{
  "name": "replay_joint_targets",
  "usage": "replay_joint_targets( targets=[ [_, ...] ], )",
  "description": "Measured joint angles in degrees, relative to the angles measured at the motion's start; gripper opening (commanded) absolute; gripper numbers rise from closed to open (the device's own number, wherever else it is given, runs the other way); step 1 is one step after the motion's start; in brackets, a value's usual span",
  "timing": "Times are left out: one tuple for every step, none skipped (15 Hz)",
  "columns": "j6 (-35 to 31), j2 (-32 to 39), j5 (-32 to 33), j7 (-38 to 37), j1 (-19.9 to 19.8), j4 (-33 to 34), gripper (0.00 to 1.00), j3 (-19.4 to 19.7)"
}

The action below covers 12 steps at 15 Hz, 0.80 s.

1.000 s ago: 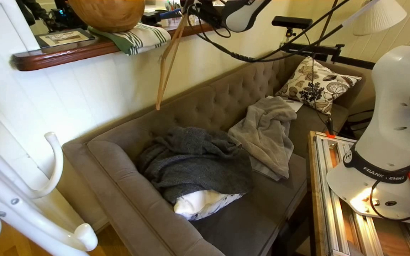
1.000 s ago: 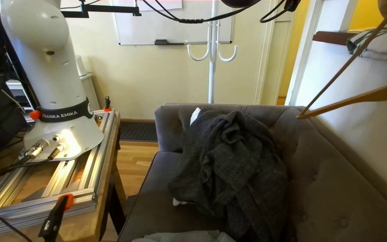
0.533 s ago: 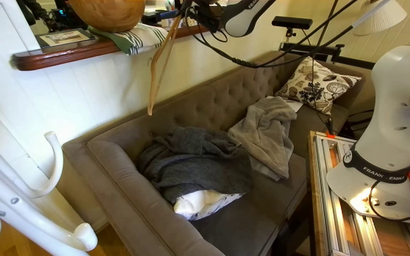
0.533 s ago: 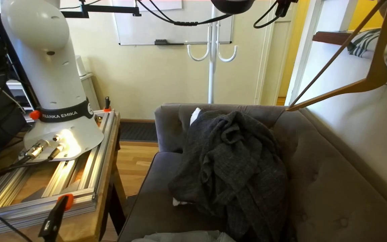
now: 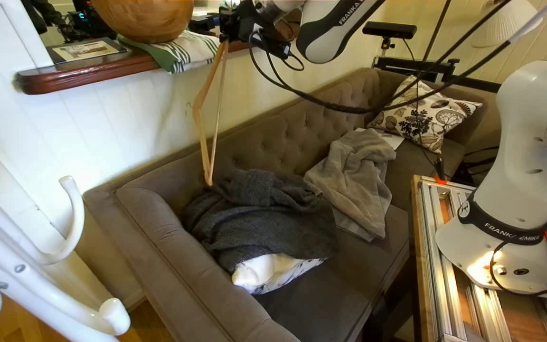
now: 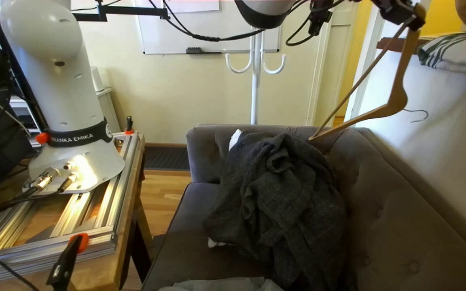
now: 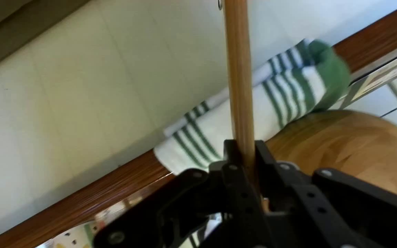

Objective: Pick up the hang wire from the sofa and put it on the stand

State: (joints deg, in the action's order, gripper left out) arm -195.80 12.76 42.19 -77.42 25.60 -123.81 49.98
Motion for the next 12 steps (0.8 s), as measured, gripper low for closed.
replay_joint_targets(
  targets=[
    [-1.1, -1.1, 1.8, 0.7, 0.2, -0.8, 0.04, -1.0],
    [-2.1, -2.3, 3.5, 1.3, 0.5, -1.3, 0.04, -1.7],
    [-2.9, -3.8, 5.4, 1.9, 0.8, -1.6, 0.04, -2.3],
    [-3.0, -5.7, 5.5, 4.5, -0.4, -2.1, 0.04, -4.9],
    [-3.1, -7.7, 6.9, 6.2, -1.1, -2.5, 0.04, -7.2],
    [-3.4, -9.5, 9.4, 6.2, -0.6, -2.7, 0.04, -7.9],
    [-3.8, -11.1, 11.7, 6.2, -0.2, -3.0, 0.04, -8.8],
    [-4.5, -12.6, 14.1, 6.2, 0.2, -3.4, 0.04, -9.7],
    [-5.4, -13.7, 16.5, 5.9, 0.6, -3.9, 0.04, -10.4],
    [-6.7, -14.5, 18.8, 5.5, 1.2, -4.2, 0.15, -11.0],
    [-8.4, -14.9, 21.2, 4.7, 1.8, -4.5, 0.15, -11.5],
    [-9.6, -15.1, 22.8, 3.9, 2.3, -4.8, 0.15, -11.7]
  ],
)
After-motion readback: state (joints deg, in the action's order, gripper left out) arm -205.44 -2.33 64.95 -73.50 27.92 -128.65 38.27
